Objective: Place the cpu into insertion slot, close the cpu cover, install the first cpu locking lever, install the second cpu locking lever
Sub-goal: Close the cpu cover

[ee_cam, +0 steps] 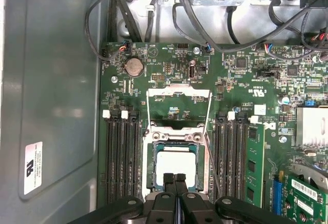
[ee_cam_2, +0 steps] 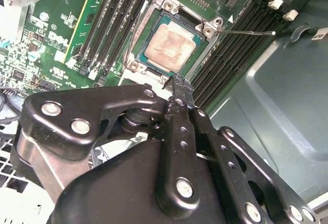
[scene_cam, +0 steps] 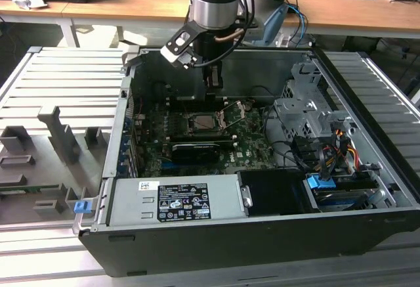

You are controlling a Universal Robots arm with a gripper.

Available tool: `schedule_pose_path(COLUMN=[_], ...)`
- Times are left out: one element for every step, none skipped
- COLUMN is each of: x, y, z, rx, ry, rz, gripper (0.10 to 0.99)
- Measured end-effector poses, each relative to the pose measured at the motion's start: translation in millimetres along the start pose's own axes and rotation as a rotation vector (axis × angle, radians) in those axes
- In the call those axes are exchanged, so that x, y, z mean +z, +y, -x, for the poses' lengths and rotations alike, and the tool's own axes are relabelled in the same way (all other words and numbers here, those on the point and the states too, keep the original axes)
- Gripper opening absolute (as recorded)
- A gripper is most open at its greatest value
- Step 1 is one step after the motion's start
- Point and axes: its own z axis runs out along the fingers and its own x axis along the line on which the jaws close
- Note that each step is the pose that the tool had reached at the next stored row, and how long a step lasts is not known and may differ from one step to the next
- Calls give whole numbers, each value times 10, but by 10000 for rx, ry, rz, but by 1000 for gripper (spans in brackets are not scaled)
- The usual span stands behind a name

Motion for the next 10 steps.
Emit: schedule_pose_path(x=[-3,-6,-8,-10,-13,-16,-20,-22,-24,-26], y=[0,1,0,1,1,1,1,1,1,1], z=[0,0,0,0,0,-1,-1,-1,-1,-1], rx=[0,0,0,0,0,-1,0,0,0,0], ry=[0,0,-1,0,0,-1,-1,-1,-1,-1], rz=[0,0,-1,0,-1,-1,-1,-1,0,-1], gripper=[106,106,106,106,106,106,106,106,106,106])
